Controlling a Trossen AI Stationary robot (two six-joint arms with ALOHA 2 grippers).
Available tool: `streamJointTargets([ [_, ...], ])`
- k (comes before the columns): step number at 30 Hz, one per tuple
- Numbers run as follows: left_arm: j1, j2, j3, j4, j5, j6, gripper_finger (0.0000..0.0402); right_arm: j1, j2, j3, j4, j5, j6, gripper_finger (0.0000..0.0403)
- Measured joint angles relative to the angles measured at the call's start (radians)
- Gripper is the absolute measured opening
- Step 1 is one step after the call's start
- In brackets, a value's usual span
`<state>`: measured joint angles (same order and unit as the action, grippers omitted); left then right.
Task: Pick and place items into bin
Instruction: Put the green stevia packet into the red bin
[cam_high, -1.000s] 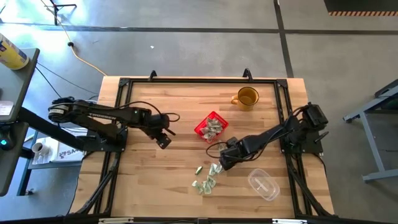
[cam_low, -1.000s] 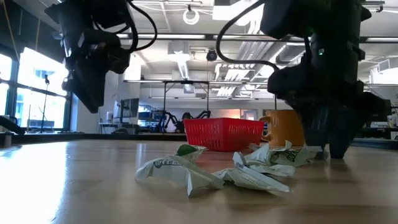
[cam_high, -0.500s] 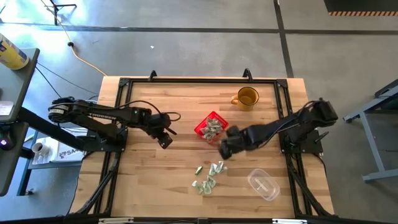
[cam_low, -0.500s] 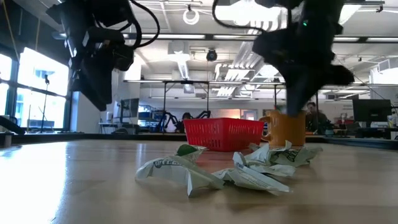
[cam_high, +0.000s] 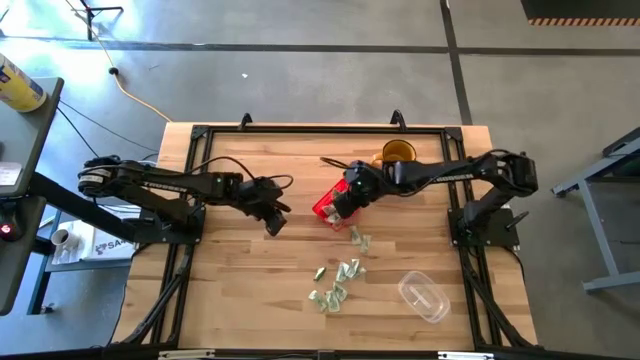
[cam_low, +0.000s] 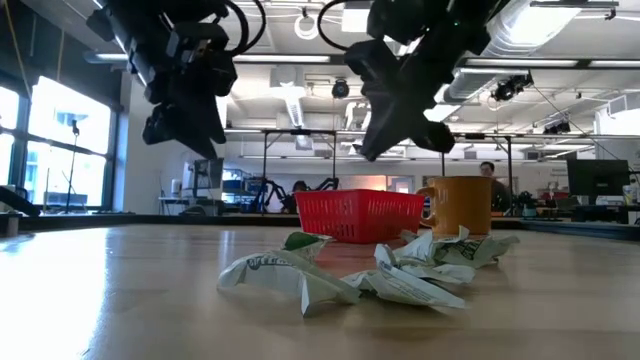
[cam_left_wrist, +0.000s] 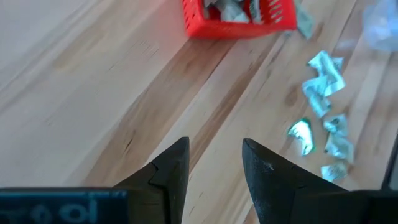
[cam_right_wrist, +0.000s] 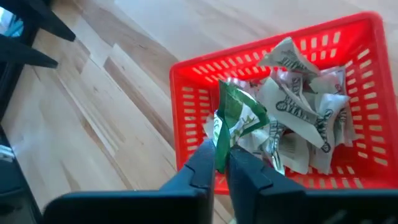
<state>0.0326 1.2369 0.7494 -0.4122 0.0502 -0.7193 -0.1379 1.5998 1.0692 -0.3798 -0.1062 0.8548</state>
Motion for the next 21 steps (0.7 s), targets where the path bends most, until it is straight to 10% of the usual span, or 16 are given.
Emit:
streamJointTargets([
  [12,0.000,0.147,0.000,0.170,0.122,-0.072,0.0207,0.058,-0.016,0.017,-0.075,0.070,0.044,0.0262],
  [21,-0.054,0.282,0.044,0.261,0.183,-0.072,0.0210,0.283,-0.039,0.163,-0.605,0.327,0.318,0.0291],
])
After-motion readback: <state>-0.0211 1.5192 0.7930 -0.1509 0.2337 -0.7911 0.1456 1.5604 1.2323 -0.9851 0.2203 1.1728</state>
